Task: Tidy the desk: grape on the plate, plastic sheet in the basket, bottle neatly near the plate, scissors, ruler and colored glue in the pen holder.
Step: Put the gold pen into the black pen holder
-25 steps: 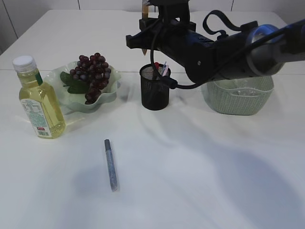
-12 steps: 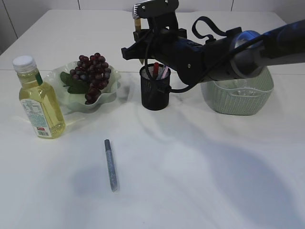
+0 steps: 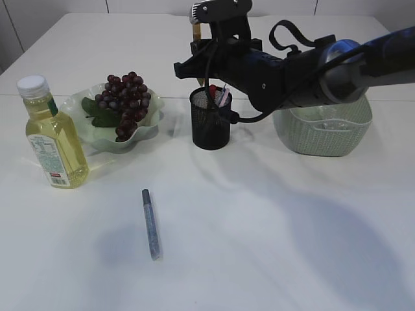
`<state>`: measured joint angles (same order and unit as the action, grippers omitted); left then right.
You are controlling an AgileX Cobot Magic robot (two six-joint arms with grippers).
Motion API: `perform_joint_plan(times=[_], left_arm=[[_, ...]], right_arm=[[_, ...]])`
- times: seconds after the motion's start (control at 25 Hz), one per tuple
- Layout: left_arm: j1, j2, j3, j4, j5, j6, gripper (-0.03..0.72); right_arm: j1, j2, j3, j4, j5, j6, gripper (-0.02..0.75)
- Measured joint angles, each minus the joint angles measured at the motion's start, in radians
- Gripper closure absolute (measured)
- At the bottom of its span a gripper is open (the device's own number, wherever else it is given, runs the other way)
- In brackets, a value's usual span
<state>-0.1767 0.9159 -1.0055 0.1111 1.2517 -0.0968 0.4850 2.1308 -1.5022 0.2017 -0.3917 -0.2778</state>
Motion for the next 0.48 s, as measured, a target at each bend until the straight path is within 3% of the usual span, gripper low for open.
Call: perform_joint_plan(times=[0.48], left_arm=[[0.0, 0.0, 0.0, 0.005, 0.0, 0.0, 0.253]], right_arm=[[0.0, 0.034, -0.008, 0.0, 0.013, -0.006, 0.638]])
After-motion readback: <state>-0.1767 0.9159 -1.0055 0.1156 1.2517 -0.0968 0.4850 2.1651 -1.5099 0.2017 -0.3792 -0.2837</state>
